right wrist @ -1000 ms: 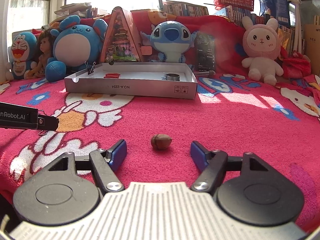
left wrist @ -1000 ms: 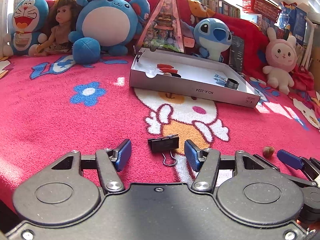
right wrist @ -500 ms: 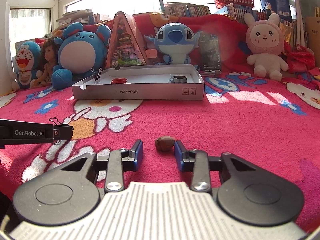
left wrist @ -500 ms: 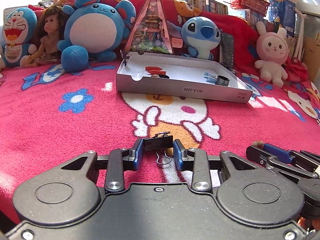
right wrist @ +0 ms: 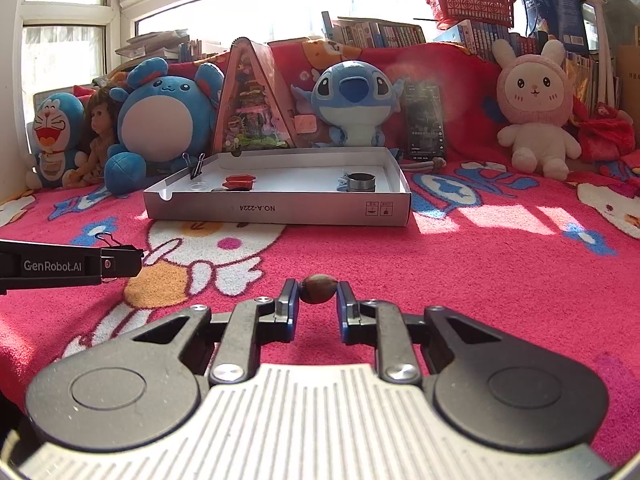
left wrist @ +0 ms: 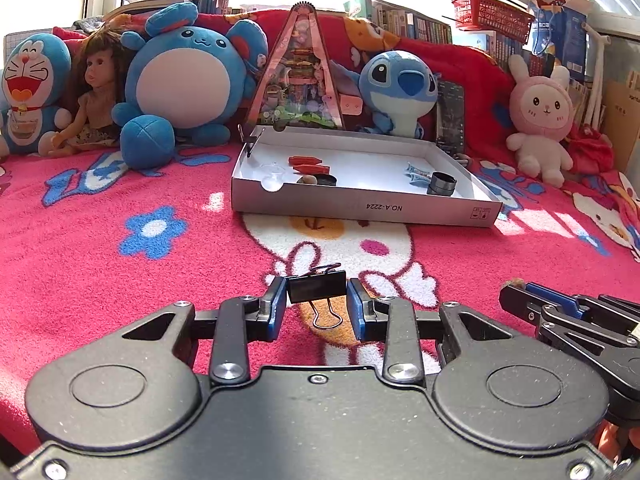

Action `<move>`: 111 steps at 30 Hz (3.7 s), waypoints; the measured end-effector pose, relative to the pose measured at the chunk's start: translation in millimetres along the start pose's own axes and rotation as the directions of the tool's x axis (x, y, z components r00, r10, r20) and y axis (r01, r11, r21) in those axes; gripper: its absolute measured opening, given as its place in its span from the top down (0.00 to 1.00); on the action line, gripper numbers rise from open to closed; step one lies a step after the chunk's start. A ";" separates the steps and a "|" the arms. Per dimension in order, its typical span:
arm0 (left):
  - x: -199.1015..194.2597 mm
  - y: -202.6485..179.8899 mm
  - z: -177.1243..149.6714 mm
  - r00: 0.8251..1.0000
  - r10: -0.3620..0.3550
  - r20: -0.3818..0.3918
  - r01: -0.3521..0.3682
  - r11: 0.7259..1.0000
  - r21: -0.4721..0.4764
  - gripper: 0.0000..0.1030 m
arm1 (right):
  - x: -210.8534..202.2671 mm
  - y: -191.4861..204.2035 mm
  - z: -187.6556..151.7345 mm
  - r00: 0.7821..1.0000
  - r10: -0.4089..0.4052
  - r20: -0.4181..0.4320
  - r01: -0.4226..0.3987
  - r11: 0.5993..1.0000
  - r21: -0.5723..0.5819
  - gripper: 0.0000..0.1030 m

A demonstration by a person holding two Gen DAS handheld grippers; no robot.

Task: Organize rigid objects

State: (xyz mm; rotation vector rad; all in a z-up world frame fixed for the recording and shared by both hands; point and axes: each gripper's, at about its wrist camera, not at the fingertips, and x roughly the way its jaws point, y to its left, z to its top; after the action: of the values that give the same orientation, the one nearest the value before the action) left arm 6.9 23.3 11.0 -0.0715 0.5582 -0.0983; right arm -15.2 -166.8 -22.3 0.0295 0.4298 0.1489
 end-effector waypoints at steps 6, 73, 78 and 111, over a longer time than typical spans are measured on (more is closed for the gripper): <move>2.9 -1.8 0.9 1.000 -0.006 -0.013 0.006 1.000 0.007 0.70 | 1.0 0.3 1.6 1.000 0.001 -0.001 -0.001 1.000 -0.005 0.76; 153.5 4.7 113.8 0.995 0.063 -0.080 -0.064 0.998 0.001 0.70 | 161.7 -10.7 97.4 0.985 -0.068 -0.157 0.076 0.996 0.040 0.76; 159.4 2.9 112.2 0.994 0.069 -0.089 -0.069 0.998 0.009 0.70 | 170.2 -13.2 95.9 0.981 -0.068 -0.183 0.079 0.996 0.053 0.76; 97.9 -3.3 99.4 1.000 0.017 -0.025 -0.015 0.997 0.077 0.19 | 121.3 -17.1 95.7 0.993 -0.032 -0.118 0.038 0.998 0.054 0.17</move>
State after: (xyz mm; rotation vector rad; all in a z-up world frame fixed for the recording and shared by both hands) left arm 142.1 13.0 43.9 0.0096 0.5802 -0.1047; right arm 136.0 -165.2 13.6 0.0684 0.5510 0.1041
